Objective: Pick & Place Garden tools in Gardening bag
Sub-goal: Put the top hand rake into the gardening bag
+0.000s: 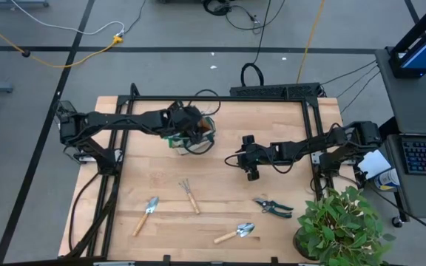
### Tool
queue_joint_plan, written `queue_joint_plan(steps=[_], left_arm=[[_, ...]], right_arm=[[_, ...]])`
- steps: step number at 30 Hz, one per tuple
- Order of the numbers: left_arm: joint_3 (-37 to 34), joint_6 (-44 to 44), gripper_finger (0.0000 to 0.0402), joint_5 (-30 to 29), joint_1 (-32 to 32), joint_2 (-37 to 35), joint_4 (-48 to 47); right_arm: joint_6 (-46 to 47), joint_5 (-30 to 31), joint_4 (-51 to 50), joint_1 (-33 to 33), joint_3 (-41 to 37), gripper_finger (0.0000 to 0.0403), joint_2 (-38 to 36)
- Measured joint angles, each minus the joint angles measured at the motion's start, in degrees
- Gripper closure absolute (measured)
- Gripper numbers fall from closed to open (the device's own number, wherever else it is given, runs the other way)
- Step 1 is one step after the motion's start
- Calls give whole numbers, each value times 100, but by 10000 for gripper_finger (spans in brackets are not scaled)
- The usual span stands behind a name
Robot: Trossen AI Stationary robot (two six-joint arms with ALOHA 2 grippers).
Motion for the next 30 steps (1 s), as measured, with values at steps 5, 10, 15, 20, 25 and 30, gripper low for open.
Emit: queue_joint_plan(steps=[5,10,15,20,25,30], left_arm=[[4,-106,331,-83,-55,-12,-434],[4,25,289,-85,-54,-11,-490],[22,309,232,-83,-80,-84,-561],[35,485,196,-83,-203,-473,-480],[43,512,196,10,-198,-1022,15],[44,423,220,2029,439,-1055,748]], right_arm=[[0,2,0,0,0,190,0],[2,2,2,0,0,190,0],[2,2,2,0,0,190,0],[2,2,2,0,0,190,0],[-2,4,5,0,0,190,0],[-6,4,42,0,0,190,0]])
